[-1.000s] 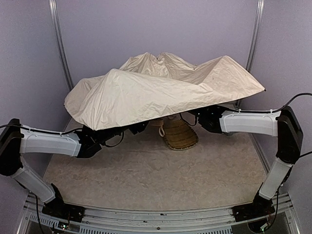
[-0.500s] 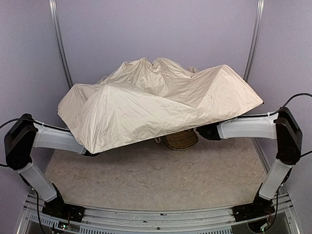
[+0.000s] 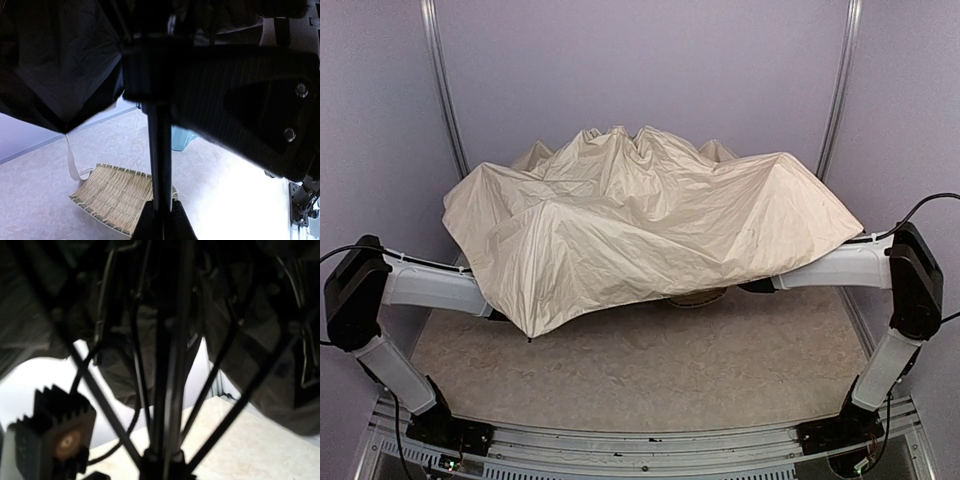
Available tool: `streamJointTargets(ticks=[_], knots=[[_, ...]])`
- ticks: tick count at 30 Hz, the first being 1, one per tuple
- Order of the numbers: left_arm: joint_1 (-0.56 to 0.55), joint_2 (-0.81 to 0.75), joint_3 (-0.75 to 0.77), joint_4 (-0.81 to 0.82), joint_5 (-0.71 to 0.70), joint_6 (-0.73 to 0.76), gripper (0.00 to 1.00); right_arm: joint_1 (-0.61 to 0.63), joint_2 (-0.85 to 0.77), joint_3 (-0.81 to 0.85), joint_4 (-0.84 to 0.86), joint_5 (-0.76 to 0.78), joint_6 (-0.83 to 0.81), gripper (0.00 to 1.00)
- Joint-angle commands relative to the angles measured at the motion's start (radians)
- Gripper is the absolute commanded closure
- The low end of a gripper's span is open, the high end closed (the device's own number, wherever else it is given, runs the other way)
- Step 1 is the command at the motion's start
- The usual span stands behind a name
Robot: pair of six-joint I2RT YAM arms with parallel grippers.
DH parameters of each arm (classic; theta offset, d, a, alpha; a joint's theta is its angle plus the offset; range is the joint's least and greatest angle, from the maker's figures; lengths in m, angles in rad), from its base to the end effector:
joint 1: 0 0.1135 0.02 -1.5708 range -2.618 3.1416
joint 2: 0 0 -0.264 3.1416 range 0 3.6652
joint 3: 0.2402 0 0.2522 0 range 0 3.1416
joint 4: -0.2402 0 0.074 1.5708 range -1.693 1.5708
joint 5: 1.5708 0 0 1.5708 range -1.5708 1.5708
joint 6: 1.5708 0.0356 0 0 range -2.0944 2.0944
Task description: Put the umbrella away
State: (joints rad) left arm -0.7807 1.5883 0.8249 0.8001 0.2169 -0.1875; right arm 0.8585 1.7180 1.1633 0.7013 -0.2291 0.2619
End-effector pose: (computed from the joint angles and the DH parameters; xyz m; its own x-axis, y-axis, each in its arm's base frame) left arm 0.2445 -0.2530 0.2554 -0.1310 -0.1265 -0.9833 0.8302 0.5281 -0.1785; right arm 0.2593 0.3126 0.3125 -0.1366 0.2276 -0.9641 -0.8785 0.4219 0.2241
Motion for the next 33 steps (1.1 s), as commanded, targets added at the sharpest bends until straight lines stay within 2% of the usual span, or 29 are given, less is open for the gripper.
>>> streamJointTargets(ticks=[1,17,25,30,33], knots=[[0.014,-0.094,0.061,0.199,-0.033,0.038,1.00,0.027,0.049,-0.061,-0.169,0.041,-0.044,1.00],[0.006,-0.098,0.089,0.359,-0.061,0.023,1.00,0.045,0.090,-0.137,-0.161,0.027,0.030,1.00],[0.000,-0.062,0.074,0.305,-0.044,0.002,0.99,0.022,0.023,-0.135,-0.131,0.060,0.031,1.00],[-0.011,-0.042,0.044,0.165,-0.038,0.037,0.80,-0.042,-0.064,-0.112,-0.057,0.079,0.067,1.00],[-0.027,-0.031,0.019,0.085,-0.025,0.079,0.63,-0.076,-0.113,-0.089,-0.008,0.089,0.065,1.00]])
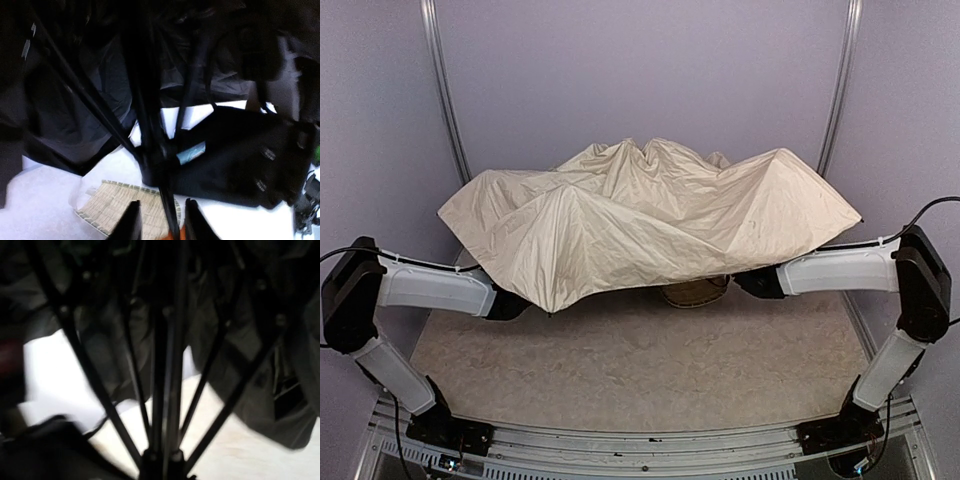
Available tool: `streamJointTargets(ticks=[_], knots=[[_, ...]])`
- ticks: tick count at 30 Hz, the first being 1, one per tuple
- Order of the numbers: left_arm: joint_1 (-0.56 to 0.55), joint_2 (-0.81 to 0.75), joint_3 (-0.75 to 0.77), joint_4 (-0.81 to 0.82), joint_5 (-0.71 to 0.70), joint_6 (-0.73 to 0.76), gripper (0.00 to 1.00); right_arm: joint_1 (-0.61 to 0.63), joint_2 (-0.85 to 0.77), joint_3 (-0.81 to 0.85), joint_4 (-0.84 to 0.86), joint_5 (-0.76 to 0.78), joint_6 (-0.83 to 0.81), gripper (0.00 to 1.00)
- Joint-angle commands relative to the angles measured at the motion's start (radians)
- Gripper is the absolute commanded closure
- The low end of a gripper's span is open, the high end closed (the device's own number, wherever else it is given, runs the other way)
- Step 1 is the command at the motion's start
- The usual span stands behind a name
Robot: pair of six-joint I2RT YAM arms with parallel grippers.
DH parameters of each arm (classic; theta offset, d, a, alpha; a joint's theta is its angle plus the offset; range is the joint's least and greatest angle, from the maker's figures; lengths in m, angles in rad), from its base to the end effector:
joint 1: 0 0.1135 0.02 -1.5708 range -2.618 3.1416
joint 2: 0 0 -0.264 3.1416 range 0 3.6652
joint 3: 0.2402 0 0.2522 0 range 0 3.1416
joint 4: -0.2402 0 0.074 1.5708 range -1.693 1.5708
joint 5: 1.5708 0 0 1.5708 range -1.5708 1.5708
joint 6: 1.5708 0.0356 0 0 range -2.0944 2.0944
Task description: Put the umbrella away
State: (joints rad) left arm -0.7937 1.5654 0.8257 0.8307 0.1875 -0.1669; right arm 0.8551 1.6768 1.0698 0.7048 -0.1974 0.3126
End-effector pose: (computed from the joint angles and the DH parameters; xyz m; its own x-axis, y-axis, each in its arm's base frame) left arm 0.2396 -0.2531 0.2666 -0.0751 -0.1564 -0.9848 0.8297 0.5381 -0.1487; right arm 0.2518 0.3002 0.2962 -0.2060 0.2227 -0.9529 -0.8457 0.4494 0.2878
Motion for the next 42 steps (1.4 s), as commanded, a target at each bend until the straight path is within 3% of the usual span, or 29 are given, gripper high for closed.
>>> streamJointTargets(ticks=[1,6,11,17,23,25,28,32,39,42], knots=[[-0.023,-0.006,0.006,0.036,0.005,0.079,0.59,-0.082,-0.088,0.008,0.009,0.061,0.007,1.00],[-0.066,-0.006,-0.066,-0.024,0.017,0.175,0.47,-0.158,-0.157,0.032,0.053,0.068,-0.016,1.00],[-0.071,-0.024,-0.139,-0.040,0.064,0.188,0.42,-0.254,-0.222,0.058,0.006,0.028,-0.069,1.00],[0.057,-0.104,-0.253,0.030,0.078,0.045,0.39,-0.399,-0.308,0.088,-0.196,-0.016,-0.228,1.00],[0.233,-0.138,-0.282,-0.055,-0.294,-0.210,0.42,-0.467,-0.387,0.100,-0.420,0.002,-0.475,1.00],[0.282,-0.151,-0.286,-0.060,-0.322,-0.273,0.42,-0.467,-0.389,0.122,-0.514,-0.043,-0.569,1.00],[0.292,-0.175,-0.280,-0.038,-0.328,-0.261,0.42,-0.428,-0.383,0.147,-0.644,-0.129,-0.702,1.00],[0.291,-0.175,-0.243,-0.069,-0.327,-0.249,0.40,-0.297,-0.364,0.148,-0.717,-0.109,-0.863,1.00],[0.294,-0.213,-0.276,-0.083,-0.311,-0.246,0.37,-0.077,-0.242,0.145,-0.770,0.096,-1.110,1.00],[0.297,-0.244,-0.290,-0.099,-0.322,-0.232,0.37,-0.002,-0.147,0.185,-0.806,0.150,-1.128,1.00]])
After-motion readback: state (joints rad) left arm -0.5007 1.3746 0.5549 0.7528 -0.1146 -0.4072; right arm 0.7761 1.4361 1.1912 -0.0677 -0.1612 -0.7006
